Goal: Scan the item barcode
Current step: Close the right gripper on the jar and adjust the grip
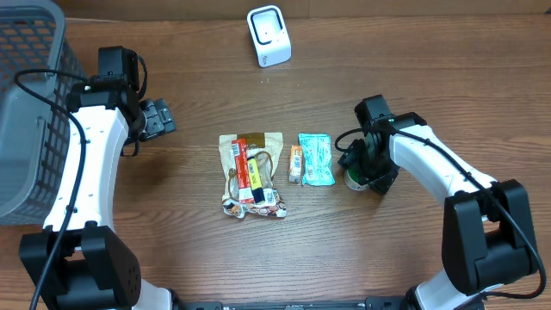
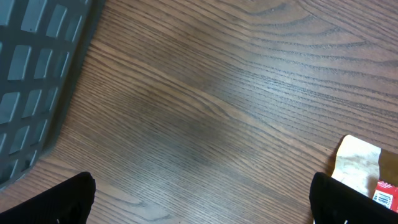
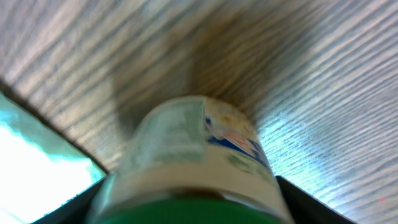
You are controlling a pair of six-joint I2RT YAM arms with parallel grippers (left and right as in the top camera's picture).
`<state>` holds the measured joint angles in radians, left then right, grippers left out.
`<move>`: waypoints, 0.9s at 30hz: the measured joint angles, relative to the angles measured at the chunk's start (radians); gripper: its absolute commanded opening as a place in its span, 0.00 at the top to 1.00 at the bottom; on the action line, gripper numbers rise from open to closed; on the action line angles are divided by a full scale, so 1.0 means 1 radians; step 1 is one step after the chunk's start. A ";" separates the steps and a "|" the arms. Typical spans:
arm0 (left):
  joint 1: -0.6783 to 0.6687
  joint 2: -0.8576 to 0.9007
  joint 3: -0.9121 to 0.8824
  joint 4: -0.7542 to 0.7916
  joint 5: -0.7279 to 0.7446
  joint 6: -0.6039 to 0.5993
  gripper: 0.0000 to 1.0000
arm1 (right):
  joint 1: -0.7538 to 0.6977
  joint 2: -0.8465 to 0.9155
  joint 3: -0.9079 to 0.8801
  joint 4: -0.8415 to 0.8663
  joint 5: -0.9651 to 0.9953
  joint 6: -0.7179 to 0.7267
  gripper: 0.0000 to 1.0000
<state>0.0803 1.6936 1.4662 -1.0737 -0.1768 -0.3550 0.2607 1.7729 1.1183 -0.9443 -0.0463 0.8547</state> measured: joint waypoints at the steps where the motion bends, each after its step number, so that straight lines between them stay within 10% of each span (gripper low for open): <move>1: 0.000 0.000 0.000 0.000 0.000 0.000 0.00 | -0.002 0.000 0.002 -0.009 -0.004 -0.014 0.16; 27: 0.000 0.000 0.000 0.000 0.000 0.000 0.00 | 0.025 0.003 0.047 -0.055 0.056 -0.384 0.22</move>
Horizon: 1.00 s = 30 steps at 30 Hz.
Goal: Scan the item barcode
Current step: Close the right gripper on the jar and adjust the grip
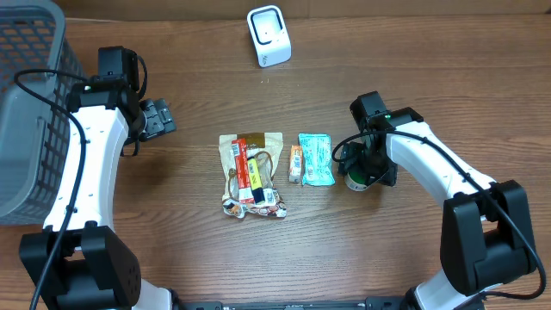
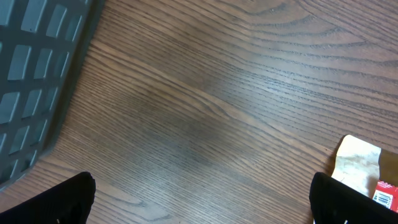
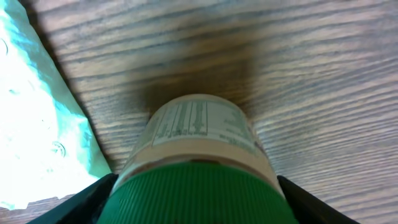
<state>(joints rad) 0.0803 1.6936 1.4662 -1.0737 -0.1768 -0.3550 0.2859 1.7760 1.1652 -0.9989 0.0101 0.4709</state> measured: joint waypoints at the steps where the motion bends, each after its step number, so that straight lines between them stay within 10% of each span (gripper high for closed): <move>1: 0.000 0.000 0.000 0.000 0.000 0.000 0.00 | 0.000 0.000 0.000 0.003 0.002 0.001 0.23; 7: 0.000 0.000 0.000 0.000 0.000 0.000 0.00 | 0.000 0.000 0.000 0.004 0.001 0.082 0.22; 14: 0.000 0.000 0.000 0.000 0.000 0.000 0.00 | 0.000 0.001 0.000 0.000 -0.003 0.242 0.00; 30: 0.000 0.000 0.000 0.000 0.000 0.000 0.00 | 0.000 0.001 -0.010 0.037 -0.036 0.394 0.12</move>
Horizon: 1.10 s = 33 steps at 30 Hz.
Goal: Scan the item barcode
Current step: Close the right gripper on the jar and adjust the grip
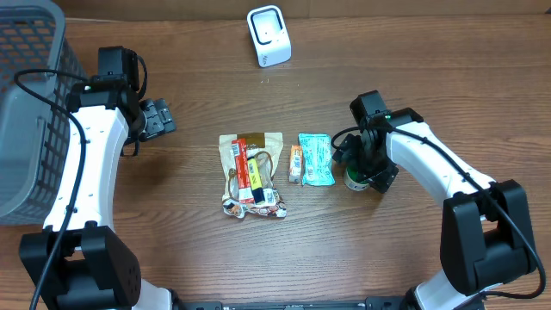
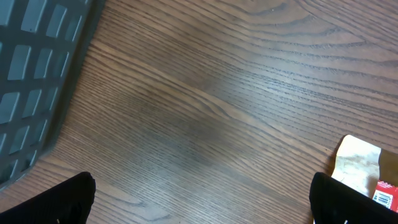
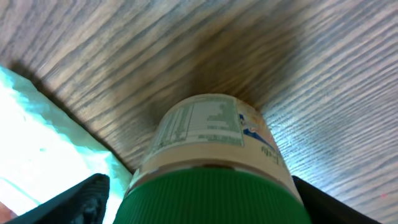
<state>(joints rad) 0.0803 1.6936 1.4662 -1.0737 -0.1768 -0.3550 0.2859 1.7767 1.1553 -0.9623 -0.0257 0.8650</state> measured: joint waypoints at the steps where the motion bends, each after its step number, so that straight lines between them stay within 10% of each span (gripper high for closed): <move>1: 0.000 0.000 0.000 0.000 0.000 0.000 0.00 | 0.000 0.000 -0.006 0.003 0.003 0.002 0.14; 26: 0.000 0.000 0.000 0.000 0.000 0.000 0.00 | 0.000 0.000 -0.098 0.101 0.030 0.074 0.19; 33: 0.000 0.000 0.000 0.000 0.000 0.000 0.00 | 0.000 -0.001 -0.098 0.105 0.025 0.073 0.45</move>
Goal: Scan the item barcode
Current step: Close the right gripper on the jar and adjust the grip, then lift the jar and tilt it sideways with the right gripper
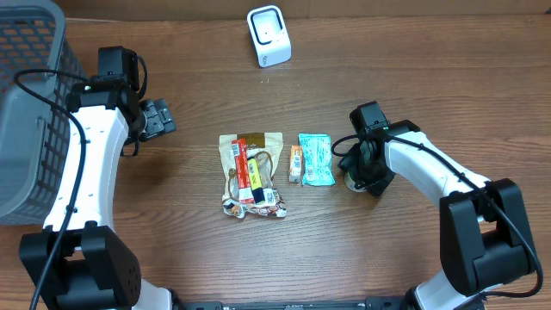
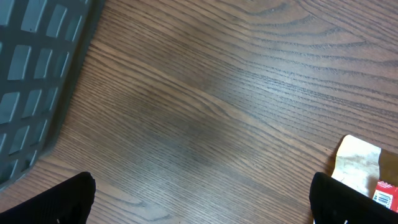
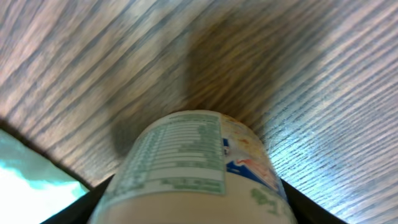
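A cream bottle (image 3: 193, 155) with a printed nutrition label stands on the wood between the fingers of my right gripper (image 3: 191, 199), which is shut on it. From overhead only a sliver of the bottle (image 1: 349, 179) shows beside the right gripper (image 1: 362, 170), just right of a teal packet (image 1: 316, 158). The white barcode scanner (image 1: 269, 35) stands at the table's far middle. My left gripper (image 2: 202, 208) is open over bare wood near the basket, holding nothing.
A grey mesh basket (image 1: 26, 103) fills the far left corner. A brown pouch (image 1: 250, 172) with a red and yellow box on it lies mid-table, and a small orange packet (image 1: 295, 164) lies next to the teal one.
In the right wrist view the bottle's green cap has dropped out of frame and only its label shows. From overhead the right gripper sits slightly lower over the bottle. The left arm is unchanged.
My right gripper has been around the green-capped bottle beside the teal packet at every moment, its wrist turned a little differently each time. The bottle stands in the same spot on the table. My left gripper has stayed open near the basket.
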You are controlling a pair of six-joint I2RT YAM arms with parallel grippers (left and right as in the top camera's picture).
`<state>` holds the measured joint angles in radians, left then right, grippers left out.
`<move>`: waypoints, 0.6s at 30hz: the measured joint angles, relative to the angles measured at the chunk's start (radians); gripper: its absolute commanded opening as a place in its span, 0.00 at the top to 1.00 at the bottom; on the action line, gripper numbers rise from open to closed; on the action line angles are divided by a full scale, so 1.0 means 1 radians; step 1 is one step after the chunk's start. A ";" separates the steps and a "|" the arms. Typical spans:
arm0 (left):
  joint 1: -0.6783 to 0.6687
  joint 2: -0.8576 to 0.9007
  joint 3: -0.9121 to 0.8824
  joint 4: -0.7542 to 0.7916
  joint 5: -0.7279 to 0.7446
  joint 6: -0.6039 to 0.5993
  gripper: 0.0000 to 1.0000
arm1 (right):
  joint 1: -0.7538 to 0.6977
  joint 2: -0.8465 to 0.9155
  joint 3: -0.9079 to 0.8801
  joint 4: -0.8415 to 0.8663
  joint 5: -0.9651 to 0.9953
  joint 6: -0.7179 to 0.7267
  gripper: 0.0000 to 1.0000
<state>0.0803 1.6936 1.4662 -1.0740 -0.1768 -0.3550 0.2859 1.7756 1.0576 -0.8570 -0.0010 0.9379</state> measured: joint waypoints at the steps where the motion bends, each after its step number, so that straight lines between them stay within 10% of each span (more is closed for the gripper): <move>1: 0.000 0.000 0.000 0.000 0.000 0.000 0.00 | 0.000 0.000 0.000 -0.002 0.001 0.002 0.53; 4: 0.000 0.000 0.000 0.000 0.000 0.000 0.00 | 0.000 0.000 0.000 -0.009 0.000 0.005 0.71; 16: 0.000 0.000 0.000 0.000 0.000 0.000 0.00 | -0.079 0.008 0.065 -0.231 -0.154 0.005 0.69; 18: 0.000 0.000 0.000 0.000 0.000 0.000 0.00 | -0.108 0.008 0.097 -0.238 -0.230 0.005 0.83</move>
<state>0.0803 1.6936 1.4662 -1.0737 -0.1768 -0.3550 0.1780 1.7836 1.1549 -1.0950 -0.2310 0.9424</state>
